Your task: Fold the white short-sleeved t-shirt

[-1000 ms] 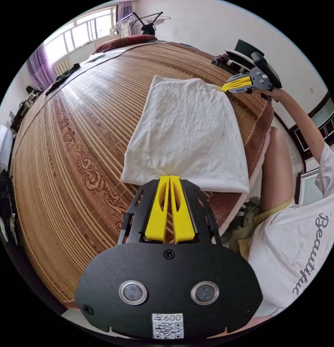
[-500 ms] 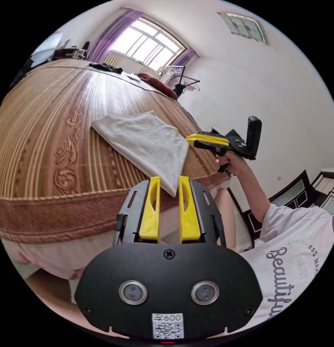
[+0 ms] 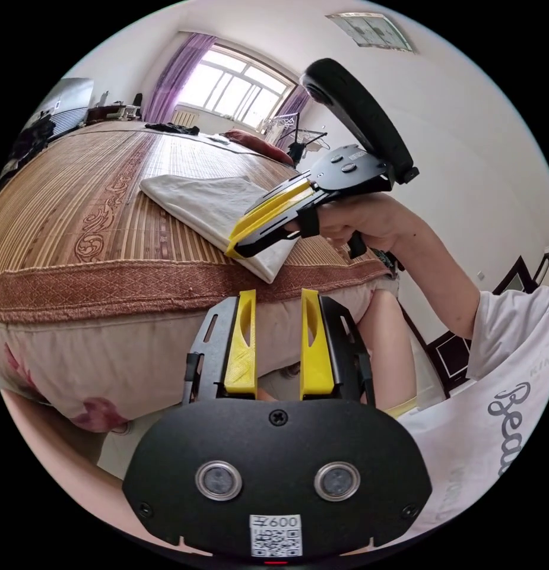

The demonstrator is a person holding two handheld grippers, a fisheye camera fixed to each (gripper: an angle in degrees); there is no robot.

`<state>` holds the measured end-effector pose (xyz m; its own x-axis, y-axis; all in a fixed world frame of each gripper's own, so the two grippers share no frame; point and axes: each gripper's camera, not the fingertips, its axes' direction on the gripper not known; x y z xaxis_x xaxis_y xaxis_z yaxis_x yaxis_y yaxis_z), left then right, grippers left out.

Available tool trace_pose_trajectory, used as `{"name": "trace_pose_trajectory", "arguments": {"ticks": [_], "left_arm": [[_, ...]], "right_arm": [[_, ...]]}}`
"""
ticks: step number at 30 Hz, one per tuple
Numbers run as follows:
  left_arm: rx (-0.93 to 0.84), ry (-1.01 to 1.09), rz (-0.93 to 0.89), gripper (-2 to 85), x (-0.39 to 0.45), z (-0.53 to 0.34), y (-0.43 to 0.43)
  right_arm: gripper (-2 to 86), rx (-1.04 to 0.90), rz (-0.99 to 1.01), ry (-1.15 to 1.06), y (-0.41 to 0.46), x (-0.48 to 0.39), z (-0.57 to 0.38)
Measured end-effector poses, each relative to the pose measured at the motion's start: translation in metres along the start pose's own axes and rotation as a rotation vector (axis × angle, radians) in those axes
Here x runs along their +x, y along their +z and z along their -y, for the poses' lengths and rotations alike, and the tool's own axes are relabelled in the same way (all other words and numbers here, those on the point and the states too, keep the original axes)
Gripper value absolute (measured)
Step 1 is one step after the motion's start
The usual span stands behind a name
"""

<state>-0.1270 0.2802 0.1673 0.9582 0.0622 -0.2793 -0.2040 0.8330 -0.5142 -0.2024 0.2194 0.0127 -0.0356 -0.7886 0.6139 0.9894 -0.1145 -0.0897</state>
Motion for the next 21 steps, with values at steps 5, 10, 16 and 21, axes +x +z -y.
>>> {"name": "trace_pose_trajectory", "arguments": {"ticks": [5, 10, 16, 21], "left_arm": [[0.044, -0.029, -0.003, 11.5, -0.006, -0.004, 0.001], [0.067, -0.034, -0.010, 11.9, -0.009, 0.000, 0.008], [0.082, -0.057, -0.021, 12.4, -0.018, 0.008, 0.020], [0.072, -0.069, -0.063, 12.5, -0.024, 0.011, 0.033]], "right_arm": [[-0.1, 0.054, 0.097, 0.073, -0.013, 0.024, -0.006], [-0.8, 0.068, 0.133, 0.103, -0.015, 0.038, -0.011], [-0.9, 0.095, 0.127, 0.099, -0.015, 0.042, -0.019], [-0.9, 0.116, 0.127, 0.094, -0.011, 0.043, -0.026]]}}
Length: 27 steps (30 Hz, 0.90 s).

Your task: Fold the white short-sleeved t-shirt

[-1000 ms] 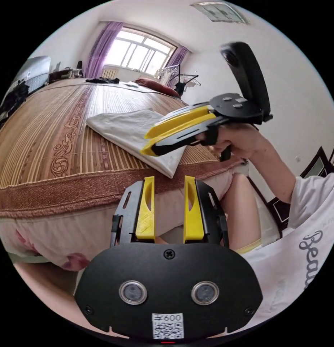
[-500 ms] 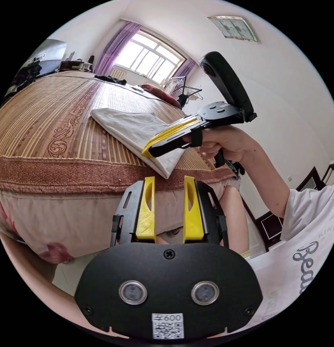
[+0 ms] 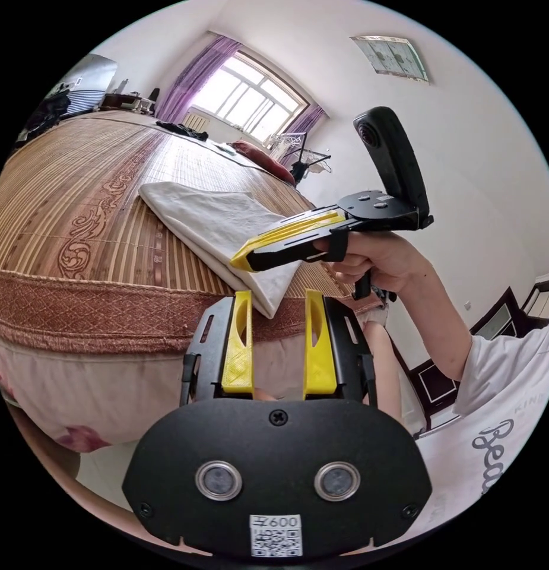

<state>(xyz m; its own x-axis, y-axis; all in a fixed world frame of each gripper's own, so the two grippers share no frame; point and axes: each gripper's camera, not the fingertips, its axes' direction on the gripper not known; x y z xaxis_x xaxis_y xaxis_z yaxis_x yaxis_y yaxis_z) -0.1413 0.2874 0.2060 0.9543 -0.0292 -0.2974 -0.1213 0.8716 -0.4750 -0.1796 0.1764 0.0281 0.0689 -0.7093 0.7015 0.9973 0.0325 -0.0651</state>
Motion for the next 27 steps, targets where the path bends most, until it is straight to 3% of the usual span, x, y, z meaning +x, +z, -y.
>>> {"name": "trace_pose_trajectory", "arguments": {"ticks": [9, 13, 17, 20, 23, 27], "left_arm": [[-0.025, -0.114, -0.120, 12.5, -0.027, 0.001, 0.014], [-0.074, -0.030, -0.133, 11.1, -0.028, 0.001, 0.017], [-0.101, -0.007, -0.138, 9.0, -0.035, 0.006, 0.021], [-0.102, -0.001, -0.142, 7.0, -0.039, 0.007, 0.023], [-0.084, 0.032, -0.079, 3.0, -0.037, 0.002, 0.025], [-0.038, 0.068, -0.055, 1.2, -0.031, -0.008, 0.024]], "right_arm": [[-0.9, 0.031, -0.012, 0.000, 0.016, -0.001, -0.016], [-0.9, 0.059, -0.022, 0.042, 0.029, -0.001, -0.031], [-0.8, 0.229, 0.074, 0.203, 0.018, 0.022, -0.061], [-0.8, 0.325, 0.035, 0.311, 0.022, 0.038, -0.085], [-0.8, 0.144, -0.043, 0.382, 0.073, 0.051, -0.095], [-0.9, 0.237, -0.045, 0.387, 0.090, 0.044, -0.115]]}}
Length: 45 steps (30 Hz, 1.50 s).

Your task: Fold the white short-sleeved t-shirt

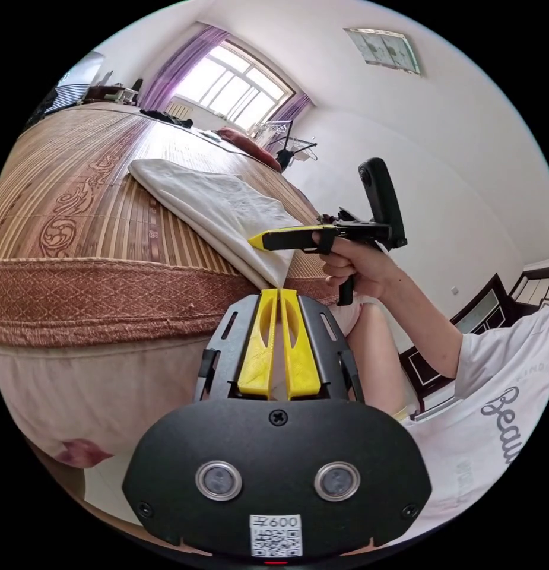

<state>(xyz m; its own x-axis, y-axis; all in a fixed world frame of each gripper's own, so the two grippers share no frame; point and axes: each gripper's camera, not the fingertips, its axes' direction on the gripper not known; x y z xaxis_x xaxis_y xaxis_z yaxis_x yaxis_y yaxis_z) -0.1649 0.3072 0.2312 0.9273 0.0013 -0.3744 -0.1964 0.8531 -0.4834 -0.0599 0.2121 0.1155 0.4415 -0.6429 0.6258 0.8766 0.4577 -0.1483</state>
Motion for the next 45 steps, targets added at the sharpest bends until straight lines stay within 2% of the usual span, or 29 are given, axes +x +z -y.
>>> {"name": "trace_pose_trajectory", "arguments": {"ticks": [5, 8, 10, 13, 15, 18, 21, 23, 24, 27, 33, 34, 37, 41, 45], "left_arm": [[-0.013, -0.038, -0.018, 0.6, 0.001, 0.000, -0.001], [-0.014, -0.084, -0.047, 0.5, 0.000, -0.009, -0.007], [-0.129, -0.077, -0.076, 0.5, 0.006, -0.024, -0.002], [-0.171, -0.035, -0.012, 0.5, 0.026, -0.053, -0.002], [-0.028, 0.050, 0.071, 0.4, 0.052, -0.061, -0.021], [0.232, 0.235, 0.329, 0.4, 0.100, -0.041, -0.043], [0.270, 0.350, 0.515, 0.4, 0.126, 0.000, -0.025], [0.175, 0.350, 0.480, 0.4, 0.122, 0.024, -0.001], [0.097, 0.316, 0.454, 0.5, 0.115, 0.035, 0.013], [0.009, 0.182, 0.476, 0.5, 0.095, 0.036, 0.032], [0.128, 0.200, 0.463, 0.4, 0.109, 0.013, 0.033], [0.149, 0.201, 0.459, 0.4, 0.112, 0.008, 0.033], [0.178, 0.211, 0.453, 0.4, 0.119, 0.003, 0.032], [0.203, 0.239, 0.472, 0.3, 0.138, 0.001, 0.034], [0.162, 0.121, 0.354, 0.7, 0.150, 0.006, 0.017]], "right_arm": [[-0.9, 0.042, -0.068, -0.060, 0.018, -0.017, -0.027], [-0.9, 0.071, -0.017, -0.030, 0.026, -0.011, -0.043], [-0.9, 0.097, -0.001, -0.024, 0.032, -0.008, -0.054], [-0.9, 0.124, -0.039, -0.064, 0.042, -0.016, -0.069], [-0.9, 0.147, -0.071, -0.084, 0.048, -0.022, -0.079], [-0.9, 0.162, -0.108, -0.098, 0.059, -0.028, -0.092], [-0.9, 0.178, -0.116, -0.099, 0.068, -0.029, -0.105], [-0.9, 0.209, -0.116, -0.101, 0.070, -0.031, -0.120], [-0.9, 0.232, -0.118, -0.102, 0.069, -0.034, -0.125], [-0.9, 0.364, -0.076, -0.148, 0.063, -0.054, -0.159], [-0.9, 0.395, -0.074, -0.035, 0.103, -0.069, -0.216], [-0.9, 0.468, -0.063, -0.014, 0.106, -0.068, -0.231], [-0.9, 0.523, -0.036, 0.029, 0.115, -0.064, -0.257], [-0.8, 0.518, -0.052, -0.083, 0.121, -0.067, -0.283], [-0.8, 0.460, -0.082, -0.099, 0.114, -0.063, -0.292]]}}
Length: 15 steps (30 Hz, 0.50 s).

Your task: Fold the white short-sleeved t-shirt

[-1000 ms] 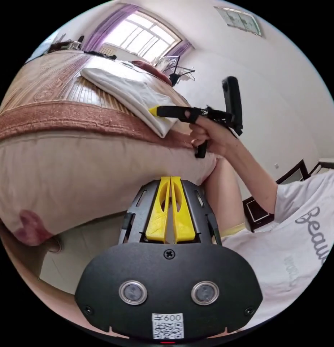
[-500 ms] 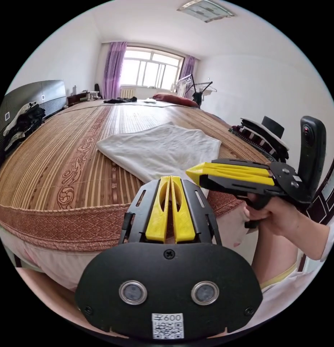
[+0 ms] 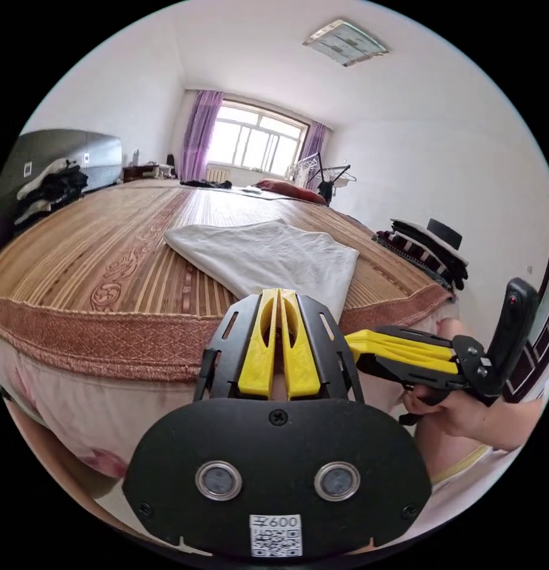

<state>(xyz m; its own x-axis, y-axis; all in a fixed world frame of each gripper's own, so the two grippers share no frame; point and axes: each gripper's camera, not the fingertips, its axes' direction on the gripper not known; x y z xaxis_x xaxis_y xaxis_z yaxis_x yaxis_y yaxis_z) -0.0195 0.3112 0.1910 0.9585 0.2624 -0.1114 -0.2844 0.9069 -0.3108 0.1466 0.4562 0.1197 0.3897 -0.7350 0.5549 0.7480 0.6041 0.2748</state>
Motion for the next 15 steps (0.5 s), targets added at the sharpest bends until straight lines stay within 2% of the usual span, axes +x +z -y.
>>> {"name": "trace_pose_trajectory", "arguments": {"ticks": [4, 7, 11, 12, 15], "left_arm": [[-0.073, 0.106, -0.023, 1.7, 0.025, -0.009, -0.030], [-0.122, 0.344, 0.106, 2.9, 0.072, -0.015, -0.052], [-0.092, 0.898, 0.392, 4.0, 0.163, -0.027, -0.055], [-0.122, 0.981, 0.447, 3.5, 0.182, -0.026, -0.048], [-0.180, 1.069, 0.464, 2.7, 0.209, -0.022, -0.035]], "right_arm": [[-0.8, 0.032, -0.159, -0.045, -0.014, 0.003, -0.012], [-0.9, 0.016, -0.186, -0.135, -0.012, 0.002, -0.014], [-0.9, -0.042, -0.195, -0.216, 0.004, -0.002, -0.014], [-0.9, -0.043, -0.191, -0.213, 0.006, -0.002, -0.014], [-0.9, -0.027, -0.183, -0.171, 0.014, -0.004, -0.017]]}}
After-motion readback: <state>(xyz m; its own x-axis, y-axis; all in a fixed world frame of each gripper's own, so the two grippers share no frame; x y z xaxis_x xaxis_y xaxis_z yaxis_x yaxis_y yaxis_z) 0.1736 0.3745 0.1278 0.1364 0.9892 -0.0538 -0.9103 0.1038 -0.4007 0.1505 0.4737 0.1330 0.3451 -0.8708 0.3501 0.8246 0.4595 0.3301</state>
